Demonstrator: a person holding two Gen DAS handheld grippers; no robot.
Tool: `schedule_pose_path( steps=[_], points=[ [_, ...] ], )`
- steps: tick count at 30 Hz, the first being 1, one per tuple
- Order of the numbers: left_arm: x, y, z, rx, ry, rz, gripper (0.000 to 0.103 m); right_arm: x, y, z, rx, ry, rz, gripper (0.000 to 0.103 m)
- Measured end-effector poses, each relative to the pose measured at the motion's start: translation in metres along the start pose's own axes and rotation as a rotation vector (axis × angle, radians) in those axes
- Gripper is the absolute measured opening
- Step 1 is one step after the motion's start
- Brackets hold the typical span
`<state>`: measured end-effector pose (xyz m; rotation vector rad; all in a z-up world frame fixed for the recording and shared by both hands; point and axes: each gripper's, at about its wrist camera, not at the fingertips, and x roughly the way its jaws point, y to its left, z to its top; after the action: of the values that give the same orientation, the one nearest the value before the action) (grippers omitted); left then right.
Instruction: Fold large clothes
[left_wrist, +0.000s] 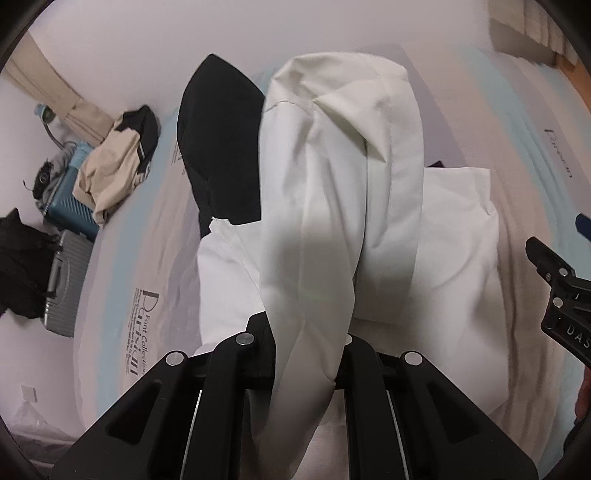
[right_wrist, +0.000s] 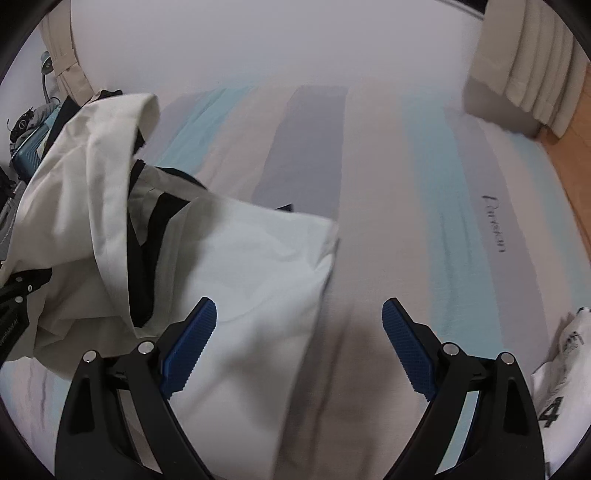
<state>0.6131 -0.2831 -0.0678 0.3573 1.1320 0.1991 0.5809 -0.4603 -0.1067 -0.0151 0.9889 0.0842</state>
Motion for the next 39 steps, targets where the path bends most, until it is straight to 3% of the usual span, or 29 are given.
schedule_pose_path(
  steps=[9, 14, 21, 31, 39],
  points=[
    [-0.007, -0.075, -0.002, 0.051, -0.022, 0.036, 0.009, -0.016, -0.056, -0.015, 0.095, 0.029, -0.053, 0.087],
    [-0.004, -0.117, -0.007, 0.096, -0.027, 0.019, 0.009, -0.022, -0.088, -0.037, 0.124, 0.049, -0.076, 0.087],
    [0.033, -0.167, -0.015, 0.146, 0.001, 0.024, 0.009, -0.018, -0.117, -0.061, 0.159, 0.082, -0.1, 0.087],
    [0.08, -0.167, -0.012, 0.149, 0.022, 0.04, 0.01, 0.0, -0.124, -0.083, 0.165, 0.109, -0.073, 0.087],
    [0.093, -0.159, -0.02, 0.138, 0.035, 0.017, 0.012, 0.011, -0.125, -0.089, 0.194, 0.128, -0.063, 0.087]
  ],
)
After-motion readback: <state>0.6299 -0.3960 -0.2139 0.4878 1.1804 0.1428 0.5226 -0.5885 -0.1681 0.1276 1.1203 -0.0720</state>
